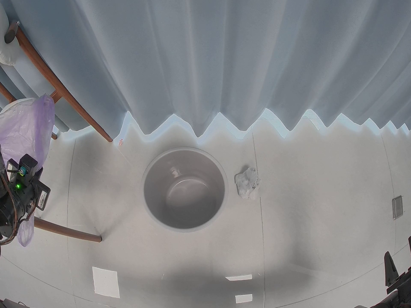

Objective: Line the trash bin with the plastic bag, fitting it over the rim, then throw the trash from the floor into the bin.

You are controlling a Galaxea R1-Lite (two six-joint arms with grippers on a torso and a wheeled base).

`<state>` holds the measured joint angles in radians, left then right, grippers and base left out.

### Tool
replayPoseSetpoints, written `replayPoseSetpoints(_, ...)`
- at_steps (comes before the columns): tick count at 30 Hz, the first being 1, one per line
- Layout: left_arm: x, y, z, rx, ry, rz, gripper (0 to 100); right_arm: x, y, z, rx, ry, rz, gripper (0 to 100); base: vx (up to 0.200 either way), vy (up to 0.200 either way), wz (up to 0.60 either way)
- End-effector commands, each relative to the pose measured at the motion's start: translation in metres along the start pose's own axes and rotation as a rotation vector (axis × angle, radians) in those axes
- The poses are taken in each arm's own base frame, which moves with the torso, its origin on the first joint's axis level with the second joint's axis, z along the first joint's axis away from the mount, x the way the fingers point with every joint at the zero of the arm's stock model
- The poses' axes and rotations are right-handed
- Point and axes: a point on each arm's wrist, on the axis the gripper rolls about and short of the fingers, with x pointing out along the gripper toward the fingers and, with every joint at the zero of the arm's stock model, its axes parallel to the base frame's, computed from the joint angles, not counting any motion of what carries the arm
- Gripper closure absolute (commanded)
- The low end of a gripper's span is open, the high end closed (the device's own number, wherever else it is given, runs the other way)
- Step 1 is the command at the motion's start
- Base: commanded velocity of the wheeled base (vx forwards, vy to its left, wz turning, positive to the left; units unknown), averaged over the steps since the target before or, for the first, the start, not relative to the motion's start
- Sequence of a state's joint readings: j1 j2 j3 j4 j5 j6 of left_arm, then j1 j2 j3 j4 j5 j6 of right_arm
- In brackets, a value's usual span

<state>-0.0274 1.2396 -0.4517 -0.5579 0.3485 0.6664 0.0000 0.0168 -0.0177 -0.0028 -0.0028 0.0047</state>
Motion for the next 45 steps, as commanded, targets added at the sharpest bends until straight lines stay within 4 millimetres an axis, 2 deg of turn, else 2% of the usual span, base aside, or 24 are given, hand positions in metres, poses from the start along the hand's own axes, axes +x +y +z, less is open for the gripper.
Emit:
replayPoseSetpoints(1,0.0,0.005,-0.004,-0.047,-0.032,-0.037,100,0.0,0.0,-0.005,0.0,0.001,0.0,0,0.0,0.0,0.0)
replayPoseSetpoints(14,-0.01,0.016,-0.016,-0.235,-0.118,-0.158,100,0.0,0.0,-0.005,0.0,0.001,0.0,0,0.0,0.0,0.0)
replayPoseSetpoints(22,-0.018,0.015,-0.029,-0.395,-0.123,-0.25,100,0.0,0.0,-0.005,0.001,0.001,0.001,0,0.0,0.0,0.0)
replayPoseSetpoints(24,-0.025,0.014,-0.034,-0.491,-0.124,-0.278,100,0.0,0.0,-0.005,0.001,0.001,0.001,0,0.0,0.0,0.0)
replayPoseSetpoints(34,-0.042,0.016,-0.032,-0.796,-0.171,-0.382,100,0.0,0.0,-0.005,0.0,0.001,0.001,0,0.0,0.0,0.0)
replayPoseSetpoints(45,-0.056,0.014,-0.032,-0.92,-0.202,-0.519,100,0.0,0.0,-0.005,0.0,0.001,0.001,0,0.0,0.0,0.0)
